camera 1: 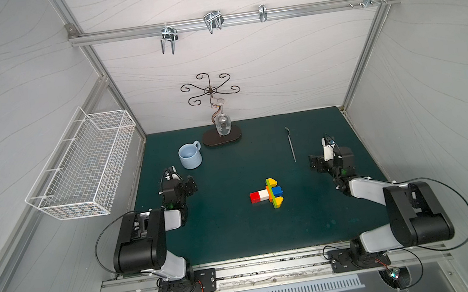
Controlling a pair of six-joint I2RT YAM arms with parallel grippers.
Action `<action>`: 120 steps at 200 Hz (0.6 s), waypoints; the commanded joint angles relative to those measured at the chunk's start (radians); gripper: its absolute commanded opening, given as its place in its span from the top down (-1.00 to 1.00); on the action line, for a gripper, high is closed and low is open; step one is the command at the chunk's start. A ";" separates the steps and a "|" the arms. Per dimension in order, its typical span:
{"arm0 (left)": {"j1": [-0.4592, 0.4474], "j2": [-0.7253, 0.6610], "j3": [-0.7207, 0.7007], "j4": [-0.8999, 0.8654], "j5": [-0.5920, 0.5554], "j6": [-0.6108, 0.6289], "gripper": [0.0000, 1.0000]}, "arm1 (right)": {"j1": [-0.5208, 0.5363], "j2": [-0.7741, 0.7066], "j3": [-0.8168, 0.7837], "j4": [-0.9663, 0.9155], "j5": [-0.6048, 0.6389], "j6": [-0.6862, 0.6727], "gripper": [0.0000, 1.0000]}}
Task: Assemble a fork with lego
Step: Reset both arms
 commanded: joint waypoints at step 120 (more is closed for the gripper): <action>-0.051 0.009 0.035 0.068 -0.060 0.060 -1.00 | 0.083 0.063 -0.031 0.118 -0.075 -0.180 -0.98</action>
